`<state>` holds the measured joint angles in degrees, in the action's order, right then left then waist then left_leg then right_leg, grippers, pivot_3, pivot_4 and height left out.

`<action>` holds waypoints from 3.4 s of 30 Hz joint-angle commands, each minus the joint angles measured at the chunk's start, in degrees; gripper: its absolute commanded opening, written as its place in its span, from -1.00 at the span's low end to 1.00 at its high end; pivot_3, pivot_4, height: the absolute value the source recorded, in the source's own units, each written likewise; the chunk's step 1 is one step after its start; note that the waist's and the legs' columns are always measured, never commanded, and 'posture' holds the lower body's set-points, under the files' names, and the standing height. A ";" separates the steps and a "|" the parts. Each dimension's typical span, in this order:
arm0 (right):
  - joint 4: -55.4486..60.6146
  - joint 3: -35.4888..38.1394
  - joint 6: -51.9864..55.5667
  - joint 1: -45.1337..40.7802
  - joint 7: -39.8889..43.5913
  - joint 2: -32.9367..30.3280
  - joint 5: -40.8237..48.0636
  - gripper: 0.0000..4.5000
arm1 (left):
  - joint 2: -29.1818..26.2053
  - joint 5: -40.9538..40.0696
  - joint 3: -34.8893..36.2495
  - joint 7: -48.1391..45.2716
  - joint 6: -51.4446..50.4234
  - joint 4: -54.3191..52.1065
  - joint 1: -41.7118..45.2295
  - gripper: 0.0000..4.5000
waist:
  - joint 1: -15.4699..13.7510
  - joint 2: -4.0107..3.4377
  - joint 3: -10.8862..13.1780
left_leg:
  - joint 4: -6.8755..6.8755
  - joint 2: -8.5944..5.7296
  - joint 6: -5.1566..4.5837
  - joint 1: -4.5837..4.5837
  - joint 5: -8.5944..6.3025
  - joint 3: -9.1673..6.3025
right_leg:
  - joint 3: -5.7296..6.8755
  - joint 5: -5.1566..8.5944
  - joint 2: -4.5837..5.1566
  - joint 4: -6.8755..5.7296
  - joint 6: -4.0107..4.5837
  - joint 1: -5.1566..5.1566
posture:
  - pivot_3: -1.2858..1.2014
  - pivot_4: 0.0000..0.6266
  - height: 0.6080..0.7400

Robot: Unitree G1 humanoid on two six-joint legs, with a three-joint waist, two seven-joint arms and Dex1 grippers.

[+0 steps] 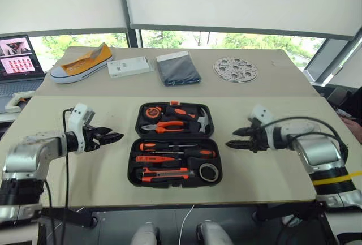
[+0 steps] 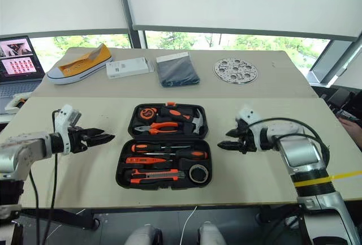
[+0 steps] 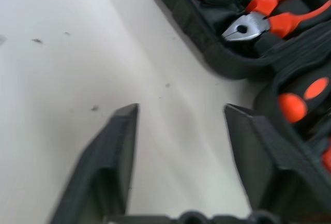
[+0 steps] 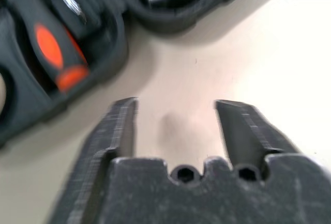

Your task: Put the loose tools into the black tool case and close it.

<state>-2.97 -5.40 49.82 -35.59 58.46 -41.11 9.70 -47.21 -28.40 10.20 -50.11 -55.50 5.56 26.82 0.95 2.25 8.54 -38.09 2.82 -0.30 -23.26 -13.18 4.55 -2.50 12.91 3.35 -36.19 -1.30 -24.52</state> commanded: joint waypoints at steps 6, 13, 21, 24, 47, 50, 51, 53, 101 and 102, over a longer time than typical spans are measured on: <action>-5.72 0.82 25.95 -17.09 -10.19 7.23 3.13 1.00 | 6.37 0.97 -1.00 8.73 -8.07 11.07 15.22 1.00 | -0.02 0.01 0.00 | -0.01 -0.02 -0.01 -0.05 0.02 -0.05 | 0.00 -0.02 -0.04 0.01 0.04 0.00 | 0.03 -0.52 1.00; -17.82 -0.03 24.25 -23.90 -15.80 12.04 2.71 1.00 | 8.49 3.85 -6.49 7.96 -6.40 17.31 19.96 1.00 | -0.14 0.01 -0.01 | -0.01 -0.11 -0.01 -0.79 0.01 -0.07 | 0.02 -0.05 0.06 -0.10 0.01 -0.64 | 0.03 -0.52 1.00; -23.39 -1.95 23.04 -24.14 -18.70 13.65 2.11 0.71 | 10.55 7.33 -9.77 5.88 -2.09 23.62 22.88 1.00 | -0.01 0.01 -0.01 | -0.13 -0.14 -0.02 -1.06 0.01 -0.12 | 0.08 -0.05 0.08 -0.38 0.00 -0.85 | 0.03 -0.52 1.00; -24.63 -1.30 23.17 -24.09 -20.23 14.37 2.13 0.28 | 11.07 7.24 -9.66 5.32 -2.16 23.52 22.73 1.00 | 0.19 0.01 0.00 | -0.15 -0.12 -0.02 -1.03 0.01 -0.13 | 0.08 -0.05 0.06 -0.47 0.00 -0.84 | 0.03 -0.52 1.00; -4.06 3.97 -35.08 0.89 -14.85 11.54 -1.03 -1.00 | 14.70 10.61 -1.58 3.23 38.44 7.53 2.77 -0.99 | -0.38 -0.01 0.01 | -0.81 -0.20 -0.03 -1.15 0.15 -0.46 | 0.07 -0.20 0.09 -0.58 -0.10 -0.76 | 0.03 -0.52 1.00; -3.56 3.26 -51.13 8.13 -15.94 9.07 -5.78 -1.00 | 14.74 12.69 0.06 4.53 50.45 6.35 -3.15 -0.99 | -0.31 -0.01 0.00 | -0.80 -0.21 -0.04 -1.11 0.13 -0.45 | 0.06 -0.19 0.12 -0.48 -0.11 -0.67 | 0.03 -0.52 1.00; -4.65 2.36 -57.81 10.07 -15.74 7.69 -7.93 -1.00 | 14.27 13.59 -0.20 3.74 55.12 6.07 -5.15 -0.99 | -0.26 0.00 0.00 | -0.80 -0.20 -0.04 -1.09 0.13 -0.44 | 0.05 -0.19 0.12 -0.49 -0.11 -0.67 | 0.03 -0.52 1.00; -8.14 1.35 -70.21 13.08 -17.60 5.21 -12.47 -1.00 | 12.57 16.04 -1.62 0.10 66.65 6.29 -9.81 -0.99 | -0.11 -0.01 0.00 | -0.80 -0.20 -0.04 -1.00 0.13 -0.41 | 0.01 -0.19 0.12 -0.52 -0.10 -0.63 | 0.03 -0.52 1.00; 5.35 -3.47 -48.73 23.75 -18.20 6.84 -2.89 -1.00 | 11.54 14.25 -8.57 -21.17 59.69 26.46 1.59 -0.99 | -0.08 0.33 0.05 | -0.75 0.05 -0.23 -0.34 0.08 -0.04 | -0.08 -0.23 -0.01 0.02 -0.19 0.11 | 0.03 -0.52 1.00; 3.77 -3.28 -49.27 22.78 -18.23 7.36 -3.20 -1.00 | 11.47 12.63 -6.88 -19.73 57.13 23.86 0.00 -0.99 | -0.09 0.31 0.06 | -0.75 0.06 -0.23 -0.34 0.08 -0.05 | -0.08 -0.22 -0.02 0.00 -0.17 0.10 | 0.03 -0.52 1.00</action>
<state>1.48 -10.70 3.06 -11.04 41.04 -34.14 6.76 -35.18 -12.22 0.72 -71.12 5.07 34.43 27.59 0.86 2.56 8.61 -38.84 2.88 -0.53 -23.61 -13.10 4.50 -2.58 12.69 3.33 -36.21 -1.47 -24.43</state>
